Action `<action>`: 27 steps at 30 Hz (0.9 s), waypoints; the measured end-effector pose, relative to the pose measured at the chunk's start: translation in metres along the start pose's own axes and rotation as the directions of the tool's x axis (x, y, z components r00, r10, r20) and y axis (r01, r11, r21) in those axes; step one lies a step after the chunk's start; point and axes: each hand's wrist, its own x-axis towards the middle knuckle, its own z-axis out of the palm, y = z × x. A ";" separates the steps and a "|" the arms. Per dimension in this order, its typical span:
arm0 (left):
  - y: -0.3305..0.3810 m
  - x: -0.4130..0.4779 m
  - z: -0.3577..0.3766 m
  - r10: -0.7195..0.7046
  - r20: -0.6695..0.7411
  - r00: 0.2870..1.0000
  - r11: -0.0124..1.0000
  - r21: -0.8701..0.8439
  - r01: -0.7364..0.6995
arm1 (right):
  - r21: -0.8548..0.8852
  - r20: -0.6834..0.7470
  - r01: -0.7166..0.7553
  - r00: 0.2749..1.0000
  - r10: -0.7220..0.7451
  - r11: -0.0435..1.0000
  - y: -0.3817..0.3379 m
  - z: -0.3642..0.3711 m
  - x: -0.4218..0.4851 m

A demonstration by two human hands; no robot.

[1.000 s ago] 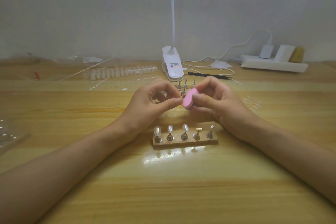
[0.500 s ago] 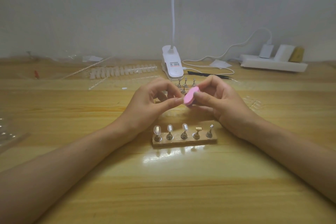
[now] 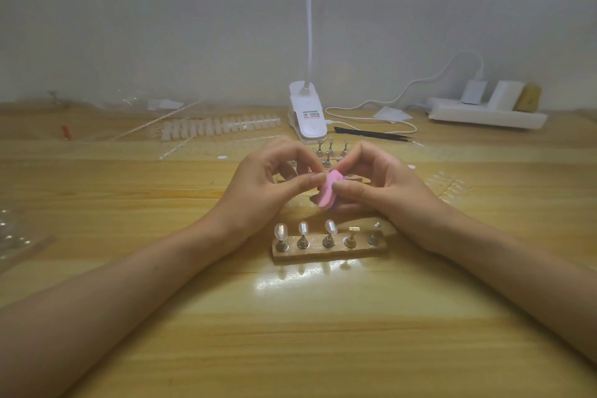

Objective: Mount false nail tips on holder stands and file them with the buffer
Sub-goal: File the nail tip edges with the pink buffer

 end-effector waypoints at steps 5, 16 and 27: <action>0.002 -0.002 0.000 -0.009 0.023 1.000 1.000 0.017 0.008 | 0.120 -0.269 0.062 0.963 -0.027 0.991 -0.006 -0.010 0.003; 0.004 -0.003 -0.004 -0.204 0.059 0.977 0.950 -0.229 0.212 | -0.638 0.063 0.048 0.998 -0.011 0.769 -0.025 -0.043 -0.017; 0.022 -0.006 0.002 -0.118 0.165 0.979 0.955 -0.252 0.157 | -0.751 0.225 0.428 0.881 -0.416 0.502 -0.047 -0.007 -0.022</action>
